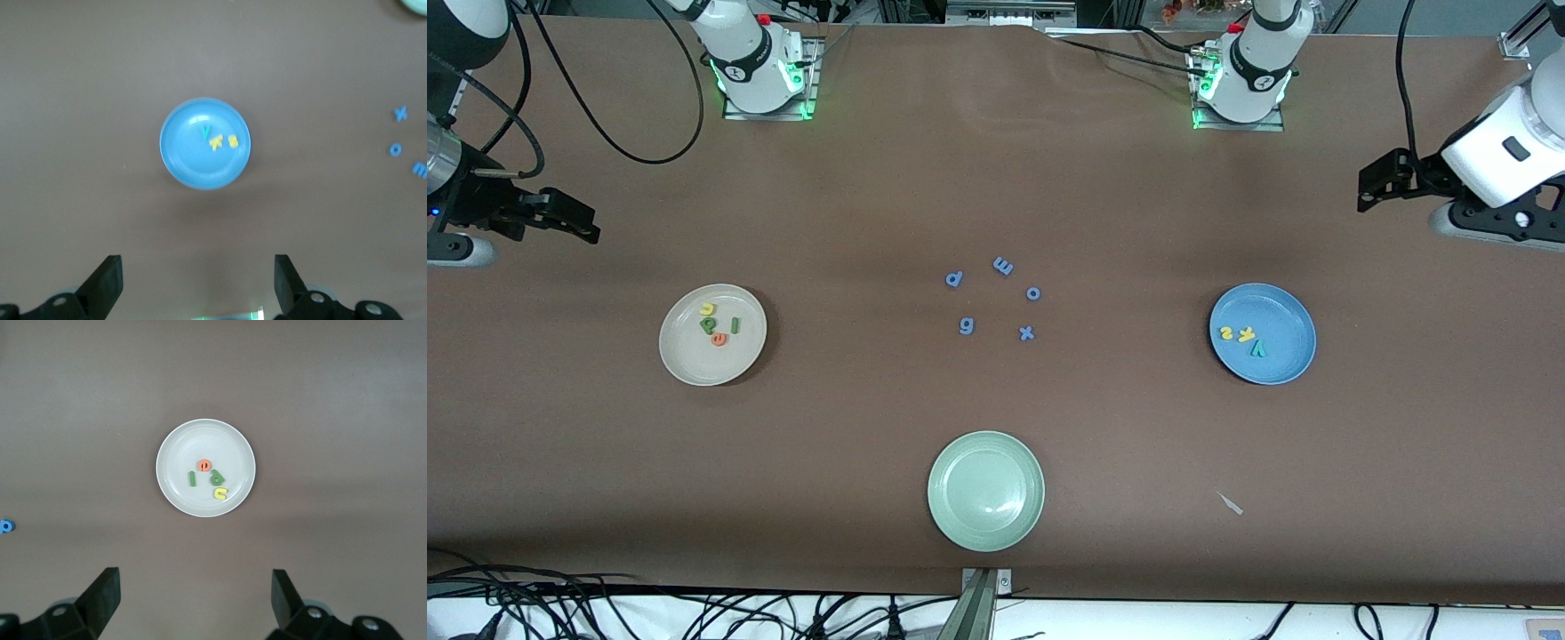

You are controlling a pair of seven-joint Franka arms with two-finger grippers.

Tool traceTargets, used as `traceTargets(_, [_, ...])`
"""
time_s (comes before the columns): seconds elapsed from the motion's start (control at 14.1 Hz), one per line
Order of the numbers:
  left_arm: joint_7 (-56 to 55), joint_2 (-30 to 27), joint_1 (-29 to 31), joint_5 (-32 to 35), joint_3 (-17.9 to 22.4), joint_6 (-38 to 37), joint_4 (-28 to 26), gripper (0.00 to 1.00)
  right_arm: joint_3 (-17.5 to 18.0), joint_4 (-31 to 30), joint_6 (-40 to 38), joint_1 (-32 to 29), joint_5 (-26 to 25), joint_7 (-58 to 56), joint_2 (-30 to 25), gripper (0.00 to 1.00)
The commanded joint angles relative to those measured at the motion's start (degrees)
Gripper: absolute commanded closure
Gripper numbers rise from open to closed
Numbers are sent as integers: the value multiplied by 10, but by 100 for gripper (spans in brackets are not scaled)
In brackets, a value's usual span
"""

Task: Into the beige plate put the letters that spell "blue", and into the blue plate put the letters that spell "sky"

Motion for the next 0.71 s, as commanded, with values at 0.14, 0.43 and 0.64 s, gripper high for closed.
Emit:
traceTargets(0.14, [-40,-13,9,-1,-3,26,-14,0,7,2,5,-3,5,-3,-3,0])
traceTargets(0.43, [-49,-108,9,-4,-3,98,-152,0,9,2,2,-3,7,0,-3,0])
traceTargets(0.64, [-62,-125,9,-4,-5,108,-178,0,8,3,1,-3,9,0,-3,0])
